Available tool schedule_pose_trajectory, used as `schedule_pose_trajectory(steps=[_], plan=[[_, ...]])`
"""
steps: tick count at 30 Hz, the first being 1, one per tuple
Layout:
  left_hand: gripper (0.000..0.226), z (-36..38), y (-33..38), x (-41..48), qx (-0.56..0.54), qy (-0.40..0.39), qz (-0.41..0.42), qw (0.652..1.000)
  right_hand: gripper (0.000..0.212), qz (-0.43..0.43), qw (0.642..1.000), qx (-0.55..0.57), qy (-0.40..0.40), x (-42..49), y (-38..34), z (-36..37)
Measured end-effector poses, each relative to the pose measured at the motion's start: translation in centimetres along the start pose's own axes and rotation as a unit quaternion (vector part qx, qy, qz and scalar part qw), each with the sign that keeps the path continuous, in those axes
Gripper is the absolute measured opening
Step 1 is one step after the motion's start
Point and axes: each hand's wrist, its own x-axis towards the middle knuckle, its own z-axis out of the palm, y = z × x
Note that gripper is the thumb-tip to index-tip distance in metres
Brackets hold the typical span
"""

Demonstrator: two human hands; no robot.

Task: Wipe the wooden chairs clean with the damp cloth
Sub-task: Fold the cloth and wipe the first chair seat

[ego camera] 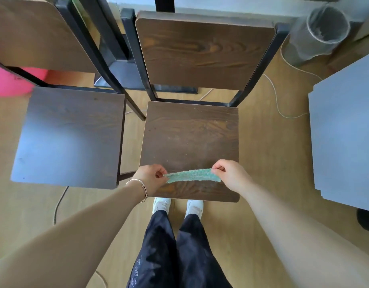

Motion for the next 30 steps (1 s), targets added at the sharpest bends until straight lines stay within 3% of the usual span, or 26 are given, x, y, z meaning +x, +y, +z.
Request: schedule_pose_trajectory(steps=[9, 18, 21, 26, 30], plan=[[0.008, 1.0, -1.1, 7.4, 0.004, 0.040, 0.010, 0.999, 0.013, -0.003, 0.999, -0.017, 0.041, 6.3, 1.4, 1.9], [0.020, 0.2, 0.0, 13.5, 0.042, 0.065, 0.028, 0.997, 0.011, -0.007, 0.991, -0.029, 0.131, 11.8, 0.6, 2.3], [0.019, 0.5, 0.2, 14.4, 0.051, 0.072, 0.033, 0.996, 0.012, 0.011, 0.991, -0.019, 0.130, 12.3, 0.7, 2.1], [0.033, 1.3, -0.4, 14.3, 0.100, 0.065, 0.070, 0.990, 0.033, 0.049, 0.994, -0.002, 0.096, 11.7, 0.5, 1.9], [0.048, 1.7, -0.8, 12.9, 0.219, 0.126, 0.103, 0.962, 0.038, 0.084, 0.994, -0.011, 0.069, 10.7, 0.5, 2.2]])
